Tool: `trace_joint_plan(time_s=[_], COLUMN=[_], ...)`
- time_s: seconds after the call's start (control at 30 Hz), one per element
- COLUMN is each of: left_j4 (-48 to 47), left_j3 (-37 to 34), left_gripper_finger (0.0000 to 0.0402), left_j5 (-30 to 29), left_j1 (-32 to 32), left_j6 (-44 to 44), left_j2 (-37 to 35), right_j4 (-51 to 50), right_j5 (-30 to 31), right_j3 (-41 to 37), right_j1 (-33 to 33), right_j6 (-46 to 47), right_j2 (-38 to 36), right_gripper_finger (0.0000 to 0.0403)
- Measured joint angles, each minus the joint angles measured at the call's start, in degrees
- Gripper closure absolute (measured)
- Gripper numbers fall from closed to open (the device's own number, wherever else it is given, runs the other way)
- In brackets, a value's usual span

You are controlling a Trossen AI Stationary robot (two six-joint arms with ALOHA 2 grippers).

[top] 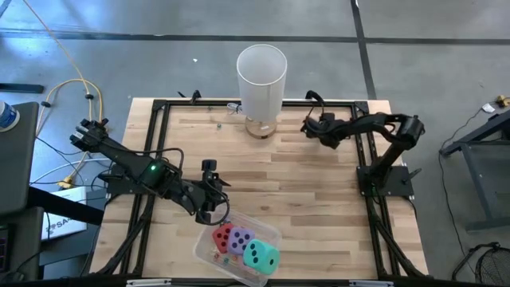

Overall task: Pick & Place Dice
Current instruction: Put the small light green into the transparent bin

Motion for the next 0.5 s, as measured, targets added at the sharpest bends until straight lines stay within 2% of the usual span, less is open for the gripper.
trace_joint_plan(time_s=[0.33,0.5], left_j4=[-0.02,-0.02], left_j3=[-0.02,-0.02], left_gripper_finger=[0.0204,0.0204], left_j5=[0.00,0.00], left_j1=[0.00,0.00], left_j6=[0.33,0.35], left_j2=[0.00,0.00], right_j4=[7.37,9.78], right_j5=[-4.43,-5.14], right_j3=[0.02,-0.02], right_j1=[-7.18,-7.58], right_j6=[-6.45,-8.00], right_j2=[0.44,0.59], right_gripper_finger=[0.0197,0.0198])
